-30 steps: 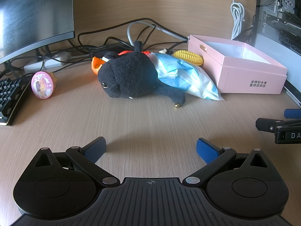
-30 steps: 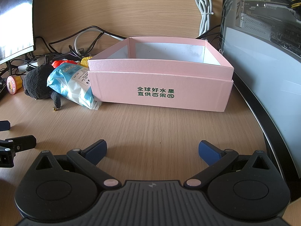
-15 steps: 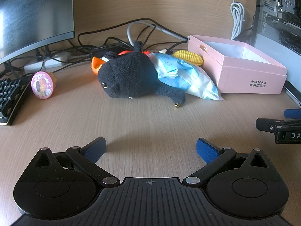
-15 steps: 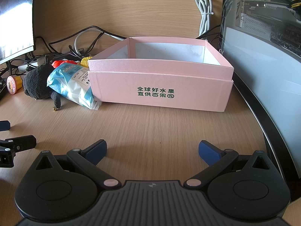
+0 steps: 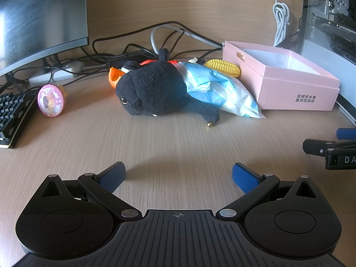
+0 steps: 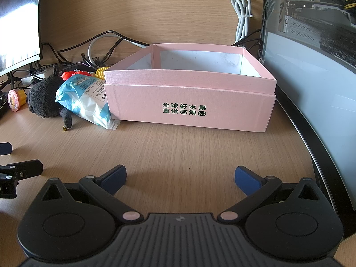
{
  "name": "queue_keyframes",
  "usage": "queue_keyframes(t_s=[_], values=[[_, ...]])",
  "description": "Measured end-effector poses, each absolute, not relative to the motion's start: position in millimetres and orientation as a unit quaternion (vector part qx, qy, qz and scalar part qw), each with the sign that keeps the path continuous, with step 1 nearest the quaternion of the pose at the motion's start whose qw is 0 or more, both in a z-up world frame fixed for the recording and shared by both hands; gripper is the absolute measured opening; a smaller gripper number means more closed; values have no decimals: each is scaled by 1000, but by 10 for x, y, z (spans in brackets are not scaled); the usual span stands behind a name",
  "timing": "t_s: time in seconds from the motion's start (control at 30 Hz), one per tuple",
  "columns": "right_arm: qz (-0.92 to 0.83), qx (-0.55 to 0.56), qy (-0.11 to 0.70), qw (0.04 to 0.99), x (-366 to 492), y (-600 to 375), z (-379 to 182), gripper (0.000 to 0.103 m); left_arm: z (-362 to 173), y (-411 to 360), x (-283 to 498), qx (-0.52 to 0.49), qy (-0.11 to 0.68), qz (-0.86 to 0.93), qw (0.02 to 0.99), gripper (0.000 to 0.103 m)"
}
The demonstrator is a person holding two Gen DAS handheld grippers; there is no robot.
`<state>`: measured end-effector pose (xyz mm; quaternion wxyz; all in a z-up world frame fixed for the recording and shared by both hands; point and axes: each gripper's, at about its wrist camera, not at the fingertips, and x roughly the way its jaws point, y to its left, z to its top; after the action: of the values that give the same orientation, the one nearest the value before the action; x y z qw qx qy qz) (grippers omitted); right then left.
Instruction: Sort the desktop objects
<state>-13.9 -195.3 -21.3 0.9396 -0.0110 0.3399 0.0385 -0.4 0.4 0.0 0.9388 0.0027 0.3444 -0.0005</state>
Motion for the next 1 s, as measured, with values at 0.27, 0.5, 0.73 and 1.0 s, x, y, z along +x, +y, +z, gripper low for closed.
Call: queue_keyframes(t_s=[0.27, 0.5, 0.73, 1.0], values=[[39, -11, 340, 940, -139, -1953, -216, 103, 6, -1, -24, 3, 344, 1, 939, 103], [40, -11, 340, 940, -141, -1962, -228, 103, 6, 0, -25, 3, 344, 1, 939, 103], [38, -11, 369, 928, -180, -1950, -169, 103, 11, -1, 1, 1, 352, 10, 936, 103], [60, -22, 422, 904, -199, -1971, -100, 103, 100, 77, 16, -12, 390, 9, 921, 103]])
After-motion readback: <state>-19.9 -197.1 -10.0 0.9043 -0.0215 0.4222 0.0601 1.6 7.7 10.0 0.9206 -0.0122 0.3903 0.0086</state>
